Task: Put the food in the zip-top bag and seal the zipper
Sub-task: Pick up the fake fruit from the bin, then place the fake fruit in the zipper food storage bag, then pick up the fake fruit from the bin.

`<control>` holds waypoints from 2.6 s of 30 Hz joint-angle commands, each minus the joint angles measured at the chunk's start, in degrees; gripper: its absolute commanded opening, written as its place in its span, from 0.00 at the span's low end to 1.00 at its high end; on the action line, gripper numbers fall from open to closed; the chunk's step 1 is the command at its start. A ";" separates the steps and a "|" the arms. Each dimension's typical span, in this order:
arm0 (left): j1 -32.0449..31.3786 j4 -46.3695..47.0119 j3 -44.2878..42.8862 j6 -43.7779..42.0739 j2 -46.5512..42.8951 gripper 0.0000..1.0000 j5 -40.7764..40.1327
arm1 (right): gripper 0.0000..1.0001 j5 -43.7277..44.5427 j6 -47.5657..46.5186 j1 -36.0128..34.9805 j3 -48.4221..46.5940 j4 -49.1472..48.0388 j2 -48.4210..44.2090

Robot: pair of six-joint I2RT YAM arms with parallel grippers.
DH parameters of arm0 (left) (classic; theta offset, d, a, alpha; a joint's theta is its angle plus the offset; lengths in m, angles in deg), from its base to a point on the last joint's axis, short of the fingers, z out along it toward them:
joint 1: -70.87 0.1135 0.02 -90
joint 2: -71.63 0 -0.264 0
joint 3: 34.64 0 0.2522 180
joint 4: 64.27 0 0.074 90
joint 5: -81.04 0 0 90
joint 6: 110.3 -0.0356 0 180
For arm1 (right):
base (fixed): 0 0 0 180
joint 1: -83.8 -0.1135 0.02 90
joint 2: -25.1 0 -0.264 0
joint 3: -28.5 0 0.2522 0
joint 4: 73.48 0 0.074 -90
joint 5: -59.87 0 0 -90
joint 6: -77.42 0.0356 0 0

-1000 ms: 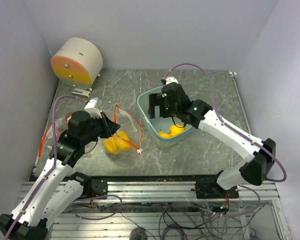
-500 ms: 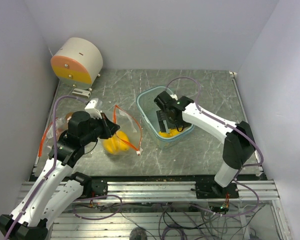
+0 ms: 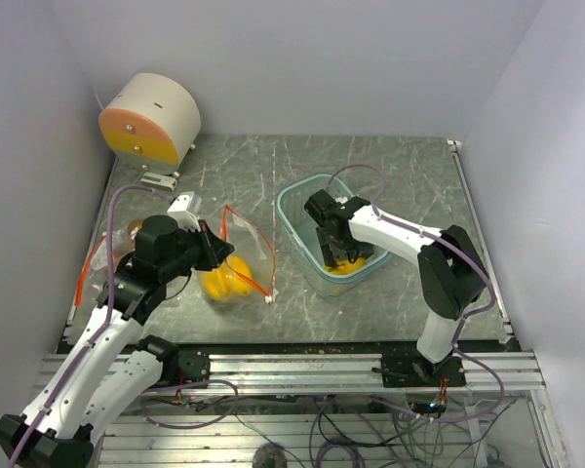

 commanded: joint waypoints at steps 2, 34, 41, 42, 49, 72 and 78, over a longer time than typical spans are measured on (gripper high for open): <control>-0.18 -0.57 -0.03 -0.55 -0.99 0.07 -0.22 | 0.46 -4.09 0.13 0.33 1.22 -1.96 0.53; -0.18 1.82 -1.48 0.66 3.21 0.07 1.75 | 0.15 -58.28 4.36 -12.52 2.50 -53.95 -21.00; -0.18 -3.14 -4.22 0.14 -0.11 0.07 0.57 | 0.14 -45.19 2.95 -12.38 5.13 -48.68 -19.39; -0.18 -4.23 -5.09 -0.01 -0.60 0.07 0.41 | 0.14 -42.77 2.93 -12.40 5.50 -47.95 -19.62; -0.18 -4.94 -7.20 1.03 -2.21 0.07 1.42 | 0.22 -28.98 1.10 -14.07 1.60 -38.31 -15.58; -0.18 -0.79 -3.10 2.30 -1.90 0.07 2.21 | 1.00 -6.40 0.94 -7.76 -6.15 -7.02 -20.81; -0.18 -0.83 -3.19 1.25 -0.99 0.07 2.07 | 1.00 -13.00 -0.52 -2.32 1.44 -7.60 -18.86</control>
